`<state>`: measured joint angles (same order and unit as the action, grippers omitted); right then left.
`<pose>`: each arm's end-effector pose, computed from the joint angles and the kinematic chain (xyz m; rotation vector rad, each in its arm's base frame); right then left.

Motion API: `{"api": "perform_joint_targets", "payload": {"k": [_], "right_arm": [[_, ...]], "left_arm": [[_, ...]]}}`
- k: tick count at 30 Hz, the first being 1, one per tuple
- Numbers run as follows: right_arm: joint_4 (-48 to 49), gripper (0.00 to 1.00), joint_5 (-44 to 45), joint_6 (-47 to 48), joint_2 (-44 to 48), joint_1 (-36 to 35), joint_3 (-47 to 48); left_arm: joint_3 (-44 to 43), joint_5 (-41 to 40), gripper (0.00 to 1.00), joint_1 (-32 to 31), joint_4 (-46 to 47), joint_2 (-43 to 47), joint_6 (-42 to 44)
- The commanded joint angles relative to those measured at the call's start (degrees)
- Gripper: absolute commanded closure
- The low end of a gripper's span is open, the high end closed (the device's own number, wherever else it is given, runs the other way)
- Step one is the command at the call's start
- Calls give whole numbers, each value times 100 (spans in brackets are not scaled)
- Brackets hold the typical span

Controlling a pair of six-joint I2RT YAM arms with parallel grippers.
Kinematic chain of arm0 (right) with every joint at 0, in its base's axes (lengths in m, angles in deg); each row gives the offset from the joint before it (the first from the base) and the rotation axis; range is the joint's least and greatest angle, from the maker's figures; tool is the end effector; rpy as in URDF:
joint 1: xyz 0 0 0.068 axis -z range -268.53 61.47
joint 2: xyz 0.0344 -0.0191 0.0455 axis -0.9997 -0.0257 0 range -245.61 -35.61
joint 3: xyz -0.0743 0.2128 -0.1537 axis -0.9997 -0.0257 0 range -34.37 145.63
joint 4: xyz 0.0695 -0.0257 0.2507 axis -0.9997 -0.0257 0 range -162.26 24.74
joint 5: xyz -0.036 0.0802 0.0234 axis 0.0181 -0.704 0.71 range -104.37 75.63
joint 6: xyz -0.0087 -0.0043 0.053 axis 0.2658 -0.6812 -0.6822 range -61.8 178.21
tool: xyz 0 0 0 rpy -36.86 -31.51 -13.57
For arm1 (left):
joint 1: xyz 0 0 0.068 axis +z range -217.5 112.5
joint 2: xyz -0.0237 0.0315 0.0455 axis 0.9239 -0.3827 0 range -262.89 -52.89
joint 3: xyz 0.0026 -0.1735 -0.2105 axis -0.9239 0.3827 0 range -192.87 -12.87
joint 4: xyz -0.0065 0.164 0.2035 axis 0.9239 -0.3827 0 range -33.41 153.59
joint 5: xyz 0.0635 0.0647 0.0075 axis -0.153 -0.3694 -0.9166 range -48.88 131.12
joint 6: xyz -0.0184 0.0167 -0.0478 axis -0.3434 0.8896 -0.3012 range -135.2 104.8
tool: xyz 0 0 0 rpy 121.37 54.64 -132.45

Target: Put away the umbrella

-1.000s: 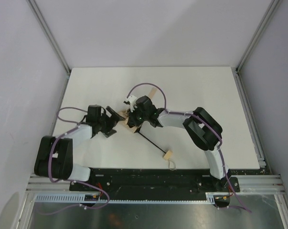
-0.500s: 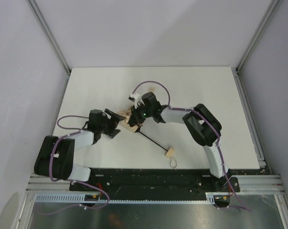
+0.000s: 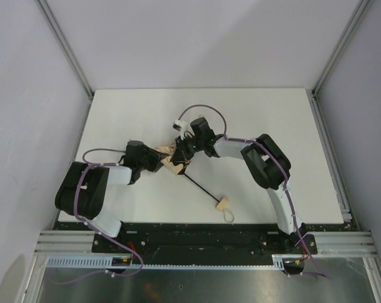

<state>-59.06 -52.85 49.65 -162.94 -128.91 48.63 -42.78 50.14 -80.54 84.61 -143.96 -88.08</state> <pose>0.3493 0.3261 0.1322 -1.0096 2.1122 1.1982 0.2708 -0.0684 0.1214 -1.1442 2.1684 -0.9175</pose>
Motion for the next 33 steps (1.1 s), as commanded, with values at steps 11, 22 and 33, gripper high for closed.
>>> {"api": "perform_joint_targets", "payload": {"k": [11, 22, 33], "right_arm": [[-1869, 61, 1083, 51, 376, -352, -449], [-530, 19, 4904, 912, 1197, -1577, -1080], [-266, 69, 7466, 1089, 231, -2107, -1102]], "left_arm": [[-254, -539, 100, -257, -1123, -497, 855], [-715, -404, 100, -318, -2884, -171, 880], [-1199, -210, 100, -386, -4057, -189, 857]]}}
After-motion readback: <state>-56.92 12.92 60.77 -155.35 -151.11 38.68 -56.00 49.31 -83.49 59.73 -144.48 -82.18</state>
